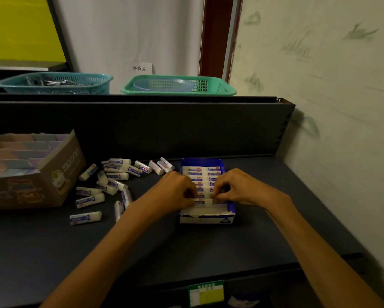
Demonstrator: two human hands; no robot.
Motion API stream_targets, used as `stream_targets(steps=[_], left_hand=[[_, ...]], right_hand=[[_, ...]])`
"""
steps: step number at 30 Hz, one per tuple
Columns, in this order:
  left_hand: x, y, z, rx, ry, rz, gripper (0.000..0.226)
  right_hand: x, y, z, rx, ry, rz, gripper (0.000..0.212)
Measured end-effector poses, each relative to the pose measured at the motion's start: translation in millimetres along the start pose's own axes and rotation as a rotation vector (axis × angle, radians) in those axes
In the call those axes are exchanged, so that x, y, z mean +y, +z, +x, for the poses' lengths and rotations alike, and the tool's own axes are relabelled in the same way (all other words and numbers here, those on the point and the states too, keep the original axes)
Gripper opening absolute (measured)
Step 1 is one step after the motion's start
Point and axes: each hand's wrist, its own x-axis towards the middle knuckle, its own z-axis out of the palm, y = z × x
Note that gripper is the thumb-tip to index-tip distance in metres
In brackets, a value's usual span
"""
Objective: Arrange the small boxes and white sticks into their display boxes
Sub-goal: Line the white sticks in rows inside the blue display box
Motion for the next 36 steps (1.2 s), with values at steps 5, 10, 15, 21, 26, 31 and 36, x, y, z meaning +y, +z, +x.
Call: stream_targets(steps=[5,10,15,21,26,31,36], left_hand=[[0.4,2.6,0.6,-0.006,0.002,0.002,0.027],[0.3,4.2,1.2,0.004,0.007,-0.019,0.027],[-4.5,-1.1,-5.8,0.061,0.030,-0.041,0.028],[-37.4,-28.9,-36.6,0.277,-0.096,0.056,0.036],[-82.9,-45.1,-82.4,0.175,-0.347,0.164,0.045],[-105.5,-48.2,-118.2,0.144,-0.424,0.109,0.043],[-110.2,-45.6,-131.5,0.096,-0.397,0.086,0.043]], right_hand=[[0.8,-1.3,2.2,-0.016,0.000,-0.002,0.014],[-0.8,-3.2,4.3,-0.032,0.012,-0.046,0.013],[-10.9,-7.7,6.8,-0.027,0.024,-0.105,0.017],[-46.4,-6.6,25.5,0.193,-0.105,-0.116,0.026],[-79.7,11.5,54.6,0.195,-0.182,-0.126,0.034],[-110.0,33.2,79.8,0.142,-0.250,-0.141,0.035],[-131.8,51.5,91.2,0.052,-0.310,-0.137,0.039]])
